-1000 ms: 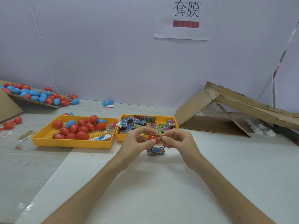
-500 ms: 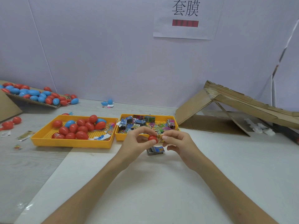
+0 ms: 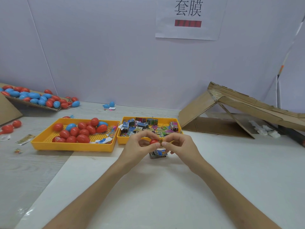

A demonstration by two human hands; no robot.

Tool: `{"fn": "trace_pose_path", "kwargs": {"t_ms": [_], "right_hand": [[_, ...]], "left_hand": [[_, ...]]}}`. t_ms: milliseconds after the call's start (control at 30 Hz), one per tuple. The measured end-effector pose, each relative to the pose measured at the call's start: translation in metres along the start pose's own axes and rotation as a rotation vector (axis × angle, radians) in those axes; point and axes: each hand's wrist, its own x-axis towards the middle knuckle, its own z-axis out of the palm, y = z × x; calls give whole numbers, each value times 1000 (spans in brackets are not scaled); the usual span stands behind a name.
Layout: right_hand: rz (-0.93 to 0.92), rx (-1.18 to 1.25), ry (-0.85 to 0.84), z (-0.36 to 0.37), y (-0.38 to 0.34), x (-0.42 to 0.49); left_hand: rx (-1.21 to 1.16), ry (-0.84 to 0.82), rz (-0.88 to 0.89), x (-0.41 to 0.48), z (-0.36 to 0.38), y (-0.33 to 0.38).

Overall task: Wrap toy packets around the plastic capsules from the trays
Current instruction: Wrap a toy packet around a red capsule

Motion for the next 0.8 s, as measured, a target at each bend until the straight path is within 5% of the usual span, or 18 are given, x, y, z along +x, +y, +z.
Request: {"fn": "trace_pose_path", "kwargs": {"t_ms": [233,800], "right_hand": [[-136,-153,27,4,3,-1],[87,158,1,2,4,1]], "left_hand": [[-15,33,-34,1,1,0],[-12,27,-25,0,0,2]]}}
